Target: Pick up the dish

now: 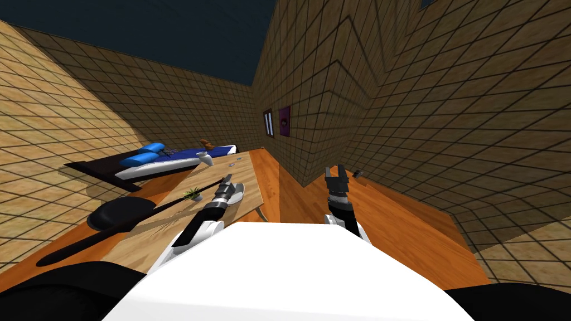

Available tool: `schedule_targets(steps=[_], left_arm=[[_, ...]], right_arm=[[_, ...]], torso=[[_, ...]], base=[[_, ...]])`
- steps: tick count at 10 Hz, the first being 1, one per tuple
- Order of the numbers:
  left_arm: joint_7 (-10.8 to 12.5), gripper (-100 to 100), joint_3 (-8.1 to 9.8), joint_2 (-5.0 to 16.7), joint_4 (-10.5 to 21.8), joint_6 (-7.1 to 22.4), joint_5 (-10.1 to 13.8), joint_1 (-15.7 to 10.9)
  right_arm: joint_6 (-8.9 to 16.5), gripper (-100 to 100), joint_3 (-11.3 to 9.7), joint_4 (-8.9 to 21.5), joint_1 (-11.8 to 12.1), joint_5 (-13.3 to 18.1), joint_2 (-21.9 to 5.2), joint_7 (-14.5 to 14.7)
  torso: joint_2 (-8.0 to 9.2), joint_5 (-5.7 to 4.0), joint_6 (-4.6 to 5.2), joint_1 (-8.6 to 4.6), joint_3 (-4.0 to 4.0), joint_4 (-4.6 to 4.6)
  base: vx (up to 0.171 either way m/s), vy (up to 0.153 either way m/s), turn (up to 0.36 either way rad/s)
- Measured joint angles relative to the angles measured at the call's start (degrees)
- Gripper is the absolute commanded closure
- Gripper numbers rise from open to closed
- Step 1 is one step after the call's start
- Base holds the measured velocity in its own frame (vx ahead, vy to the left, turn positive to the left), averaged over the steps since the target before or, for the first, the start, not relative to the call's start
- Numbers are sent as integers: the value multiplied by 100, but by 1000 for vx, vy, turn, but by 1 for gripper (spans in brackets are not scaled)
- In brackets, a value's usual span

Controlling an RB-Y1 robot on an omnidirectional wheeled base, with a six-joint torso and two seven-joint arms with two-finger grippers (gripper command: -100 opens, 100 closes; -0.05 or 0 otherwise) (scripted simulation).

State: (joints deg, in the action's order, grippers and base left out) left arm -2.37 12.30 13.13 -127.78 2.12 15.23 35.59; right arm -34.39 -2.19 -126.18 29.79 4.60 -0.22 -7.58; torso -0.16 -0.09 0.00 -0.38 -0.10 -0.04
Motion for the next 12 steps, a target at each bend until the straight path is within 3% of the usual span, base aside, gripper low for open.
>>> schedule_targets(steps=[12], left_arm=[[-249,-100,868,79,518,1760,786,317]], right_arm=[[0,0,1,0,0,0,-1,0]], torso=[[4,3,-2,19,2,1]], base=[[58,-71,-67]])
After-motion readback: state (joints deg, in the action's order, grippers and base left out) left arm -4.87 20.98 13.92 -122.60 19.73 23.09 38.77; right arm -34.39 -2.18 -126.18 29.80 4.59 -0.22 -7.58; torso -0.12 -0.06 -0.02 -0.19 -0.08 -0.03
